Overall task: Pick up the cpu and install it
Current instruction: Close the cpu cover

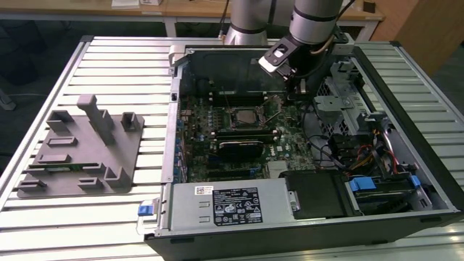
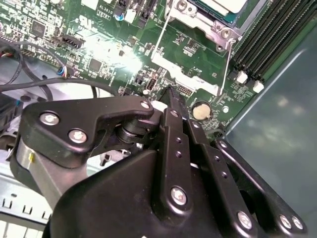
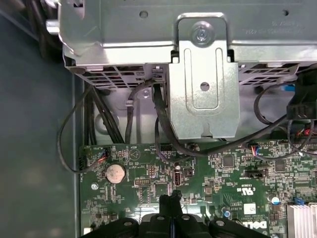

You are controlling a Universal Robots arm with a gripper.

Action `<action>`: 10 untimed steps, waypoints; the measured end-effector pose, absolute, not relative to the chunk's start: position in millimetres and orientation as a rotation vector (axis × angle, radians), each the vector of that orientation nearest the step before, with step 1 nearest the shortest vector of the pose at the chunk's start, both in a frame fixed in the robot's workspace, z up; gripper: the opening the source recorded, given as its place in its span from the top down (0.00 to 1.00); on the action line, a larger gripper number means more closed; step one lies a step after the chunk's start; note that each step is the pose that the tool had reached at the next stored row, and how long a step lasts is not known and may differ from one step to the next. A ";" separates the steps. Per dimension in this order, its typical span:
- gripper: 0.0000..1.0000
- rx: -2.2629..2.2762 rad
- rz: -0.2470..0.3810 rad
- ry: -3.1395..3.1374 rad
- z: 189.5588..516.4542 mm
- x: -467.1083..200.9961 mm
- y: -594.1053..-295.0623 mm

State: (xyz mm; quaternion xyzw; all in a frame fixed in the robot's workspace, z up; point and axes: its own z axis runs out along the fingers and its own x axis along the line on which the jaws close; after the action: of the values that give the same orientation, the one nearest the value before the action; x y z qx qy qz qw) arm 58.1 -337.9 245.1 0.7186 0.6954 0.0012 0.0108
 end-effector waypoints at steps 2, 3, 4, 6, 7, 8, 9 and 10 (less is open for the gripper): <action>0.89 2.242 0.003 2.170 244.0 58.0 -337.9; 0.89 2.242 0.002 2.170 244.0 57.4 -337.9; 0.89 2.242 0.003 2.170 243.9 56.6 -337.9; 0.89 2.242 0.003 2.170 243.7 54.6 -337.9; 0.89 2.242 0.003 2.170 243.7 53.4 -337.9; 0.89 2.242 0.003 2.170 243.7 52.2 -337.9; 0.89 2.242 0.003 2.170 243.7 50.9 -337.9; 0.89 2.242 0.003 2.170 243.6 49.6 -337.9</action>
State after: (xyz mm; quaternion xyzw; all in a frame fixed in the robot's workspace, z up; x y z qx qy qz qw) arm 49.6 -337.9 243.6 0.7186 0.6954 0.0009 0.0106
